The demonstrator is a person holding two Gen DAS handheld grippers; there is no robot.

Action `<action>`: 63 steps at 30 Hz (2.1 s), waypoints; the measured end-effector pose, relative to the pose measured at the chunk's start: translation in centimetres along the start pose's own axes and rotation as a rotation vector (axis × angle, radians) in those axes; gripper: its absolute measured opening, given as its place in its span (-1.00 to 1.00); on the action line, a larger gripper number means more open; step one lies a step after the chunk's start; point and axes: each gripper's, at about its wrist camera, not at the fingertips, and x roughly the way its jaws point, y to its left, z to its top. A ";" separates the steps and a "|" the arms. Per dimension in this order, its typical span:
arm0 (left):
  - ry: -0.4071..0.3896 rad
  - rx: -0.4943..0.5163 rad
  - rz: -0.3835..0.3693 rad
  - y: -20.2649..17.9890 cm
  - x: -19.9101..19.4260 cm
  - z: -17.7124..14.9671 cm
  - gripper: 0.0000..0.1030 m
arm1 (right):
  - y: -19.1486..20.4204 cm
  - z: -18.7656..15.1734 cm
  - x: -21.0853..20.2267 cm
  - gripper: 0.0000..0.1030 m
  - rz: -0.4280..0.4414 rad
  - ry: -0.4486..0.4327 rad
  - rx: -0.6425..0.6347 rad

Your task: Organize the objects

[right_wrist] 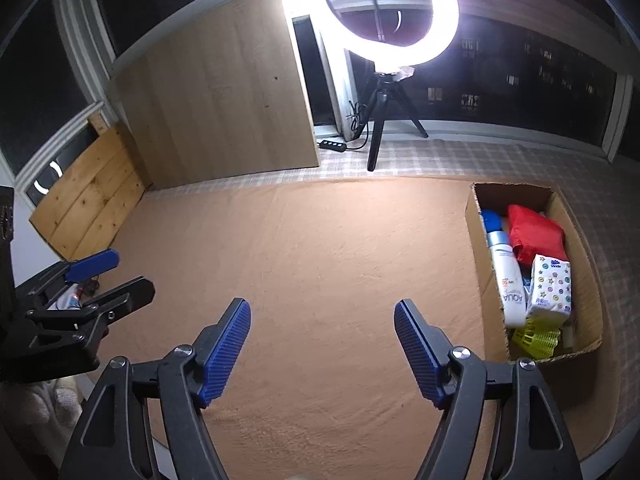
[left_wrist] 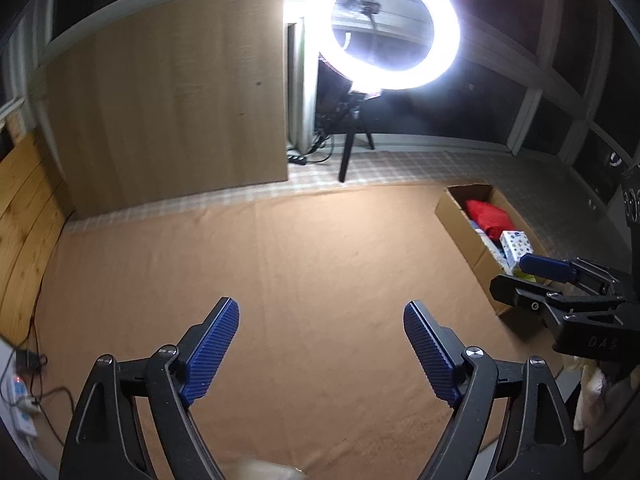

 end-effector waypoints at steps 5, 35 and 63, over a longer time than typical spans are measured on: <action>0.015 -0.028 0.032 2.0 -0.7 -2.2 0.78 | 2.0 -1.3 0.3 0.39 -0.024 0.001 -0.017; 0.041 -0.108 0.081 8.1 -1.0 -6.1 0.86 | 6.8 -3.9 1.7 0.43 -0.056 0.012 -0.035; 0.052 -0.105 0.081 7.8 -0.1 -5.7 0.88 | 5.7 -3.7 2.4 0.44 -0.061 0.031 -0.004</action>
